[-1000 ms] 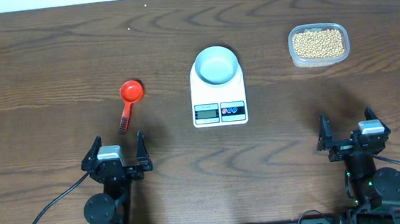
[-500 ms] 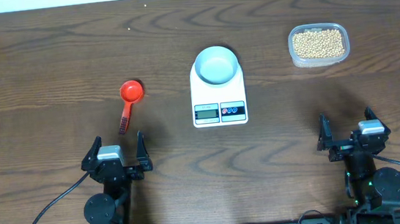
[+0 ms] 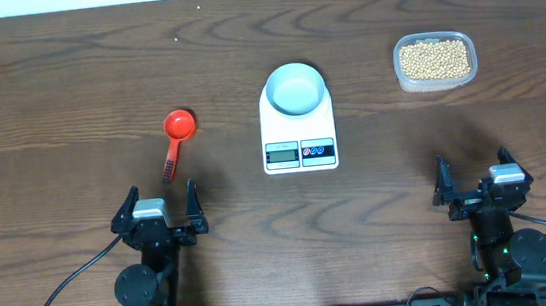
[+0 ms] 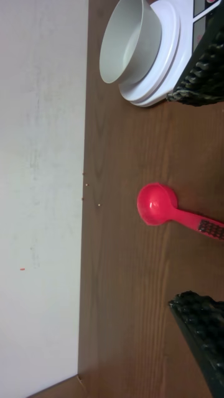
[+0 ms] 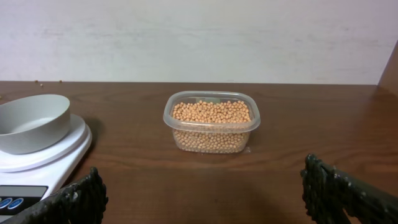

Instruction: Scoop item into bowl and weigh 50g on scale

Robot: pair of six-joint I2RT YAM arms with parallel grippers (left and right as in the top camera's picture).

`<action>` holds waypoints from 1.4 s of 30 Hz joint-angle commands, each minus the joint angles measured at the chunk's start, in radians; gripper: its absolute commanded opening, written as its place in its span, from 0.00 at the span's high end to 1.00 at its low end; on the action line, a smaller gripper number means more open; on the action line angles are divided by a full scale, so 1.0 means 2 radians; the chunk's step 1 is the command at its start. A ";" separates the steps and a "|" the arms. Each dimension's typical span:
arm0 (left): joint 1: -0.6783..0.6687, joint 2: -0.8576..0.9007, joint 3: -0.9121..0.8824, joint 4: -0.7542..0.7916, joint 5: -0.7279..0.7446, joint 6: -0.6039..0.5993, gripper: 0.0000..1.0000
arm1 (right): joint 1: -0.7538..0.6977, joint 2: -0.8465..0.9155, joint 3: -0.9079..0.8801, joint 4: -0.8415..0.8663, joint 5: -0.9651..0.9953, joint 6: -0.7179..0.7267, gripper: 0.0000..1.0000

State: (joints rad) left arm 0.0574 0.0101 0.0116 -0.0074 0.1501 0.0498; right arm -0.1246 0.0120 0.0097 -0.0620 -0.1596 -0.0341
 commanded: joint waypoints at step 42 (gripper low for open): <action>0.002 -0.003 -0.004 -0.023 0.006 -0.017 0.02 | 0.004 -0.003 -0.002 0.000 0.002 -0.004 0.01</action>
State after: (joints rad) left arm 0.0574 0.0105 0.0116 -0.0078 0.1501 0.0422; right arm -0.1246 0.0120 0.0097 -0.0620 -0.1596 -0.0341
